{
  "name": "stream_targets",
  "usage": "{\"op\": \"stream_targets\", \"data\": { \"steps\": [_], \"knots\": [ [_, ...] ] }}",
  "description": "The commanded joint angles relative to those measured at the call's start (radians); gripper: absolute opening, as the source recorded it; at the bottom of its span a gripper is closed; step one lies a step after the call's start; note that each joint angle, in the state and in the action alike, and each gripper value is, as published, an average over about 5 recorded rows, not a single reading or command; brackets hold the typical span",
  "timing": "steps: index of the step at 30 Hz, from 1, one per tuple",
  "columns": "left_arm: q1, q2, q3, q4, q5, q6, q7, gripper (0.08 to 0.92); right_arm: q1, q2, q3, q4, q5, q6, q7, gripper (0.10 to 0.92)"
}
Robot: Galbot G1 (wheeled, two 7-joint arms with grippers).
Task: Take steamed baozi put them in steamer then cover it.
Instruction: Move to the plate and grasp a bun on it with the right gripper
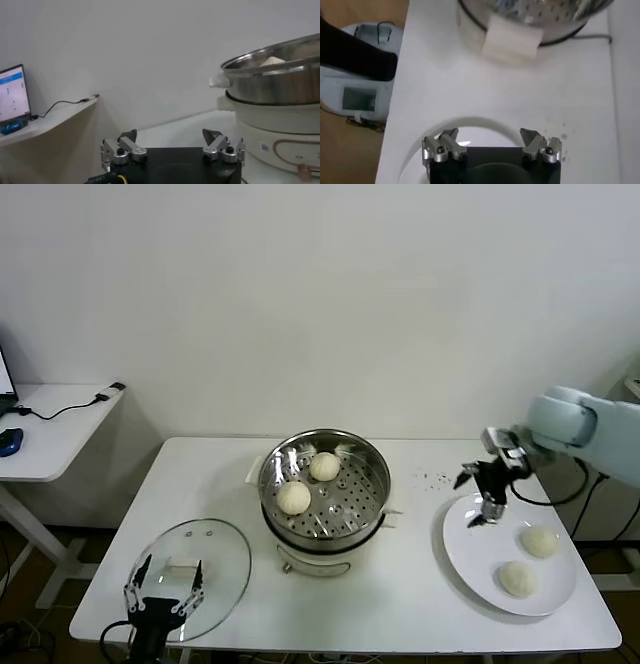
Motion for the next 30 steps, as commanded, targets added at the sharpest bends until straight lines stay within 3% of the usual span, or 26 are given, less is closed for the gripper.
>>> {"op": "stream_targets", "data": {
  "steps": [1,13,30],
  "knots": [
    [0.007,-0.008,-0.007,-0.001,0.010,-0.001,-0.001,0.823,-0.420,-0.160,0.302,-0.036,-0.237,0.011,0.007,0.823],
    [0.005,-0.017,-0.005,0.009,0.028,0.002,-0.001,0.823,-0.600,-0.130,0.448,-0.132,-0.278,0.021,-0.002,0.823],
    [0.007,-0.024,-0.004,0.017,0.037,0.001,-0.002,0.823,-0.607,-0.068,0.458,-0.181,-0.279,0.027,-0.034,0.813]
  ]
}}
